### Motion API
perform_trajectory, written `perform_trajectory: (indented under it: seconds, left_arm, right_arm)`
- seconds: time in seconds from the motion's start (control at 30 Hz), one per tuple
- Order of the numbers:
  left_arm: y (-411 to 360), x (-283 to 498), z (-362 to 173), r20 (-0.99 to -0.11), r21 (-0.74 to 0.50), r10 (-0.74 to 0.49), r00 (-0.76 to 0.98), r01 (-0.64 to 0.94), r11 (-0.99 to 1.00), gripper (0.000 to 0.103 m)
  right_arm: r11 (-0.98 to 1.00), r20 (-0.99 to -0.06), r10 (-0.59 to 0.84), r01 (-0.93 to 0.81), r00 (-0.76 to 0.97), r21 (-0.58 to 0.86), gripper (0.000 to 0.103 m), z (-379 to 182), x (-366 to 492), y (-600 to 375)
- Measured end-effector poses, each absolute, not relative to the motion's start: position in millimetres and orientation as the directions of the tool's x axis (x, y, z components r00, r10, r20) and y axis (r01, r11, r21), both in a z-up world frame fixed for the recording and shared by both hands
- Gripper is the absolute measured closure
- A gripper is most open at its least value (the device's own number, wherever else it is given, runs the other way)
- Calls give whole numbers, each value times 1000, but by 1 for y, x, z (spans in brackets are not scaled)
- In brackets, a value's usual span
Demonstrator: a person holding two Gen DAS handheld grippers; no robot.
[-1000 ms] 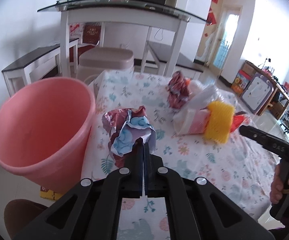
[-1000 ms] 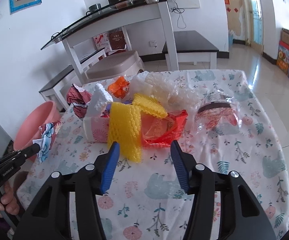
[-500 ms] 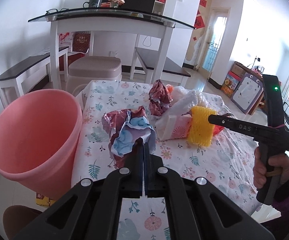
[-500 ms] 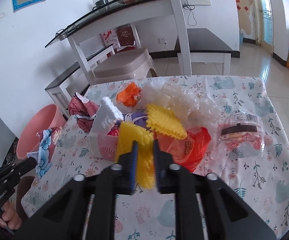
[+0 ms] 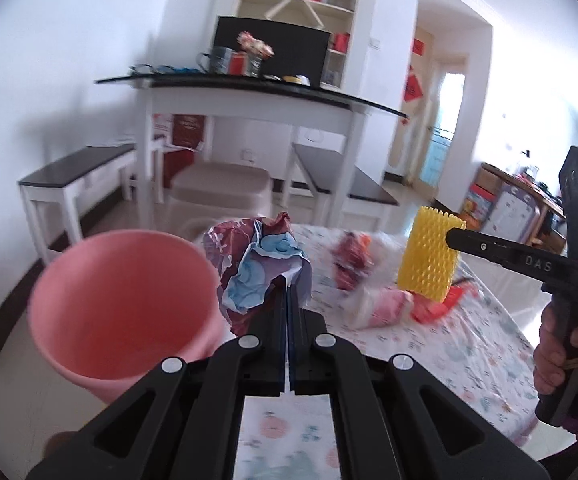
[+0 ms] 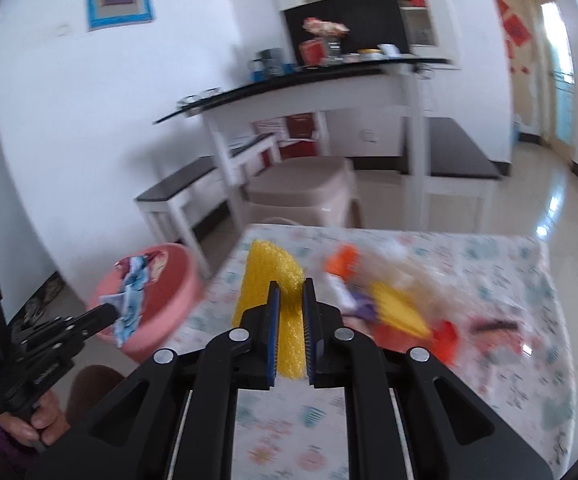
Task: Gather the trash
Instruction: 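Carry the yellow foam net over the pink bucket and open the right tool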
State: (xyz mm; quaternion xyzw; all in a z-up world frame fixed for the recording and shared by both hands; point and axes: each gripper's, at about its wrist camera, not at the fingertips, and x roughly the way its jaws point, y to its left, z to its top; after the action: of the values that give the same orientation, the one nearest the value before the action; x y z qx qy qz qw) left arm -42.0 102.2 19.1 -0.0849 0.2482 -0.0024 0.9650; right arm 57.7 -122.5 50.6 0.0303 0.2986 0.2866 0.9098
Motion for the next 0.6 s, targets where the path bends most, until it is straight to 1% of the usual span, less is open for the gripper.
perform_trajectory:
  seconds: [0.17,0.27,0.4,0.6]
  left_arm:
    - [137,-51,24,-479,-147,43,876,-129,981,103]
    - [164,-49,19,-507,-146,96,857,-195,970,103]
    - [187,-41,5,-559,-155,118,821,-244,957,103]
    - [205,-31,-17,-620,-144,121,775,-265,954,103]
  right_arm:
    - [749,-519,641,-607,565,264,92,60,66,-60]
    - [698,-518,686,-663,510,272,92,60,70,-14]
    - [642,-535,726,-704,433,302,92,51,81,42]
    - [637,-595,709,-707,379,309,92,20,87,92]
